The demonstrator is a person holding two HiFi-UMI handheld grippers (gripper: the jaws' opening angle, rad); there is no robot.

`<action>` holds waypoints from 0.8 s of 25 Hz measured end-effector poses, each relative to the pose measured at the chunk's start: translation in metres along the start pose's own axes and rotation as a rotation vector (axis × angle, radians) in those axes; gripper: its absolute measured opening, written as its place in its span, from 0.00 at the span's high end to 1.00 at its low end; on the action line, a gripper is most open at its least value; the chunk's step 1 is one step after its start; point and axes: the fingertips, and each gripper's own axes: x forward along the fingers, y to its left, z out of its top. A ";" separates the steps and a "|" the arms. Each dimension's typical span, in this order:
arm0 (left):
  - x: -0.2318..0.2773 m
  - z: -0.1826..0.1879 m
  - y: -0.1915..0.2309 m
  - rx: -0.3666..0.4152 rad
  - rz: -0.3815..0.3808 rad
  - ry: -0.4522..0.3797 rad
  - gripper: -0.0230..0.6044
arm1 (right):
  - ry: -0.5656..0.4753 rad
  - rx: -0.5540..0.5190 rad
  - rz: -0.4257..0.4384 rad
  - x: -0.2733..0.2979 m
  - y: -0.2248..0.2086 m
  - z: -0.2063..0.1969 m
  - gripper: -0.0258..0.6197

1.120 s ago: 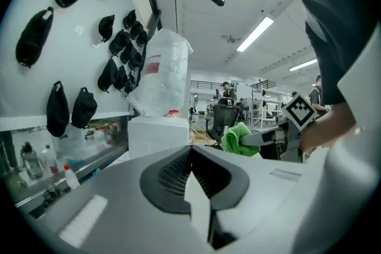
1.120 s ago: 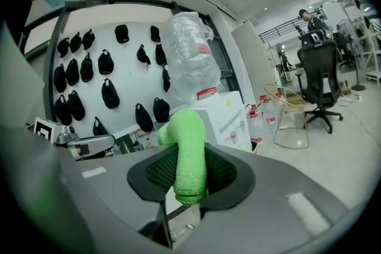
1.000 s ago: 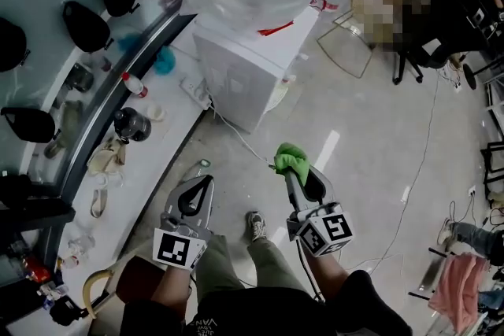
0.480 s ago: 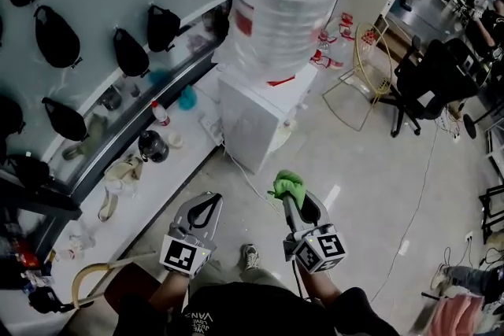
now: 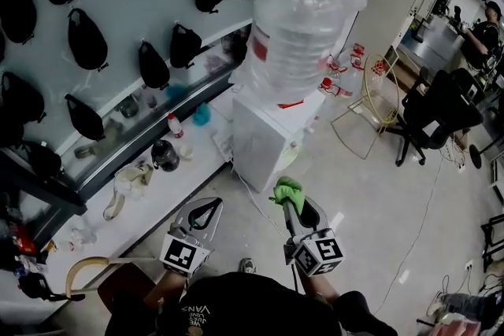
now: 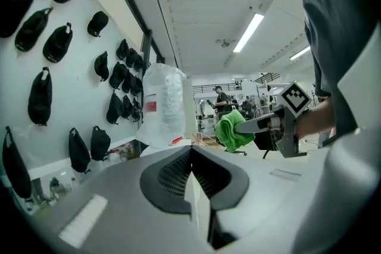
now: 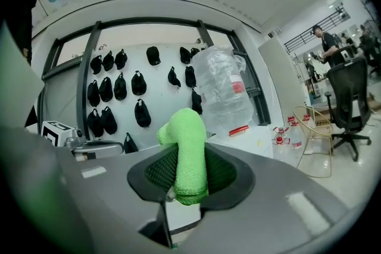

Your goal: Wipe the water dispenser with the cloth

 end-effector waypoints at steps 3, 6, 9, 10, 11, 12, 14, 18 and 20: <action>-0.001 0.005 -0.001 0.009 0.011 -0.010 0.96 | 0.003 -0.017 0.015 0.002 0.001 0.004 0.79; -0.002 0.008 -0.001 0.022 0.017 -0.016 0.96 | 0.006 -0.031 0.030 0.005 0.004 0.007 0.79; -0.004 0.007 0.001 0.027 0.030 -0.014 0.96 | 0.007 -0.038 0.051 0.009 0.008 0.009 0.79; -0.004 0.006 0.001 0.029 0.034 -0.012 0.96 | 0.010 -0.039 0.056 0.011 0.008 0.009 0.79; -0.004 0.005 0.001 0.030 0.038 -0.011 0.96 | 0.012 -0.040 0.059 0.012 0.009 0.009 0.79; -0.004 0.004 0.001 0.030 0.041 -0.010 0.96 | 0.013 -0.043 0.061 0.013 0.008 0.009 0.79; -0.003 0.003 0.003 0.030 0.047 -0.008 0.96 | 0.013 -0.048 0.065 0.017 0.007 0.010 0.79; -0.002 0.001 0.006 0.031 0.056 0.000 0.96 | 0.013 -0.043 0.067 0.021 0.005 0.009 0.79; -0.001 0.001 0.008 0.030 0.060 0.001 0.96 | 0.018 -0.046 0.064 0.022 0.003 0.007 0.79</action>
